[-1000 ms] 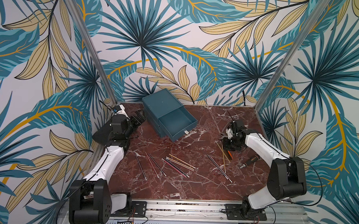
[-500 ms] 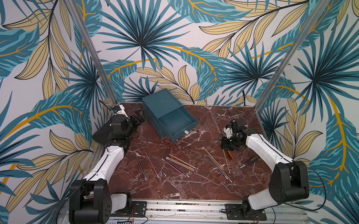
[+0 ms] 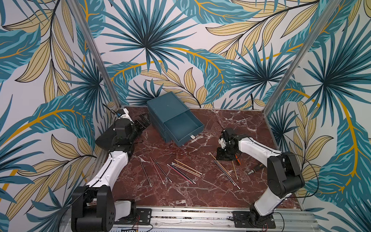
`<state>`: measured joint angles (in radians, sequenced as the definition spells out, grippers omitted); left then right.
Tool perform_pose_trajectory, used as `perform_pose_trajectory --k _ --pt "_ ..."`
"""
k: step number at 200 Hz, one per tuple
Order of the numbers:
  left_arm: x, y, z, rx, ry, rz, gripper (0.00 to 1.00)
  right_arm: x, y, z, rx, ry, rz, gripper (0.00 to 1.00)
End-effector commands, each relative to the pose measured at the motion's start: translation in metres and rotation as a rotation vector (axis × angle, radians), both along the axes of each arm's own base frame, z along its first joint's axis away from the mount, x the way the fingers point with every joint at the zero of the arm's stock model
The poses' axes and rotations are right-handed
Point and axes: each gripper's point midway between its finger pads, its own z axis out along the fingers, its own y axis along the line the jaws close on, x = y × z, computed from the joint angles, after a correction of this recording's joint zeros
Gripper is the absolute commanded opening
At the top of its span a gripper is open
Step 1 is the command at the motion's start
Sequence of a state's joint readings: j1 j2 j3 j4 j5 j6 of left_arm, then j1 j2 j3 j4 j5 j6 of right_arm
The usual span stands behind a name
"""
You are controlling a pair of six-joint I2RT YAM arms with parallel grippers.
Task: Please place the pencils in the drawer according to their color
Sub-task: Pick up the pencil from the center of the board.
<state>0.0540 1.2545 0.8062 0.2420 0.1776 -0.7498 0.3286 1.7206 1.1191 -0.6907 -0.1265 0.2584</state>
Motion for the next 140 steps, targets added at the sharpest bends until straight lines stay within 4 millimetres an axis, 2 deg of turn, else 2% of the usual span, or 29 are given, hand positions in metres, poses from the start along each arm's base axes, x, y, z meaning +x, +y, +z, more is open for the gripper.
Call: perform_pose_trajectory --k 1,75,140 --pt "-0.001 0.003 0.003 0.004 -0.02 0.004 1.0 0.011 0.002 -0.004 -0.039 -0.028 -0.015 0.44" --pt "0.001 0.002 0.002 -0.004 -0.021 -0.006 1.0 0.019 0.01 -0.021 -0.069 -0.003 -0.012 0.45" --pt "0.001 0.003 0.003 -0.001 -0.022 -0.003 1.0 0.022 -0.006 -0.031 -0.168 0.013 -0.069 0.4"
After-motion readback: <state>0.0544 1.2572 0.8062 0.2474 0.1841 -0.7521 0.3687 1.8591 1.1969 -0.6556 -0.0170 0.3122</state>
